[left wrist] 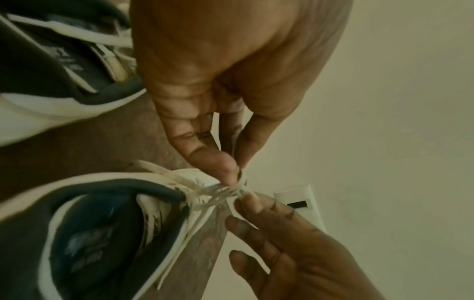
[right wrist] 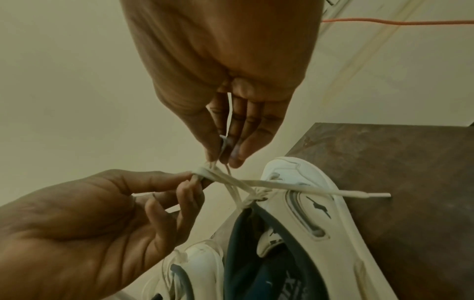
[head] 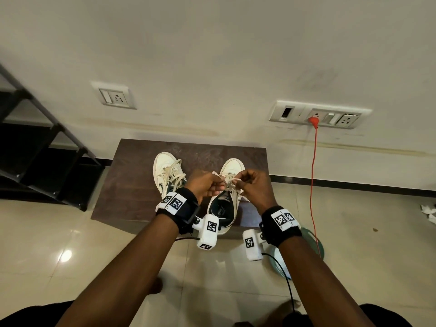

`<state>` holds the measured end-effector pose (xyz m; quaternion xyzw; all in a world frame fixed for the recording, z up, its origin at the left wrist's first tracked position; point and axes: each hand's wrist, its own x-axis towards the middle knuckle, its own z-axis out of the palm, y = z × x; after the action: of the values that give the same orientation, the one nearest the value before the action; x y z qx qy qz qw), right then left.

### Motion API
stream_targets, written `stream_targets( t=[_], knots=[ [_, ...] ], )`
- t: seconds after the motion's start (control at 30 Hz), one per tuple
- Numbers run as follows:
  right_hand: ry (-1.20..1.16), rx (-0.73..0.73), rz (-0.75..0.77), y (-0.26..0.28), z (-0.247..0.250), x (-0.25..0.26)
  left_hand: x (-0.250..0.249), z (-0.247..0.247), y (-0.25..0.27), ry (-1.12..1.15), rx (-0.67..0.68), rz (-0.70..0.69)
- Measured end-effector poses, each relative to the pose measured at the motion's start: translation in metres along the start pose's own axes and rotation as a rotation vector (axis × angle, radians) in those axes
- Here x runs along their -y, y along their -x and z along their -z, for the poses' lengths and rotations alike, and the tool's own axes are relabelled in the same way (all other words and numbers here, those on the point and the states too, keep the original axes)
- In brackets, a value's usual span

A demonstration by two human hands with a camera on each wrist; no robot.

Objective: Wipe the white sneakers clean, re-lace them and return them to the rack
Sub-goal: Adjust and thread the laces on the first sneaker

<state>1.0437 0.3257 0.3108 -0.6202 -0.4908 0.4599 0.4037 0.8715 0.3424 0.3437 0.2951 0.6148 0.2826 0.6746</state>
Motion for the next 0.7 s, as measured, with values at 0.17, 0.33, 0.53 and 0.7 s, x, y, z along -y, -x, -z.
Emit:
stream_targets(
  t=[0.17, 0.33, 0.53, 0.7],
  knots=[
    [-0.177, 0.0, -0.1, 0.001, -0.003, 0.002, -0.002, 0.004, 0.007, -0.14, -0.09, -0.087],
    [-0.363, 0.048, -0.205, 0.003, -0.003, 0.005, -0.007, 0.007, 0.007, -0.032, -0.132, -0.065],
    [-0.406, 0.024, -0.252, -0.002, -0.002, 0.004, -0.018, 0.008, 0.013, -0.145, -0.032, 0.081],
    [-0.561, 0.074, -0.312, -0.007, -0.001, 0.005, -0.015, 0.01, 0.004, -0.094, 0.086, 0.099]
  ],
)
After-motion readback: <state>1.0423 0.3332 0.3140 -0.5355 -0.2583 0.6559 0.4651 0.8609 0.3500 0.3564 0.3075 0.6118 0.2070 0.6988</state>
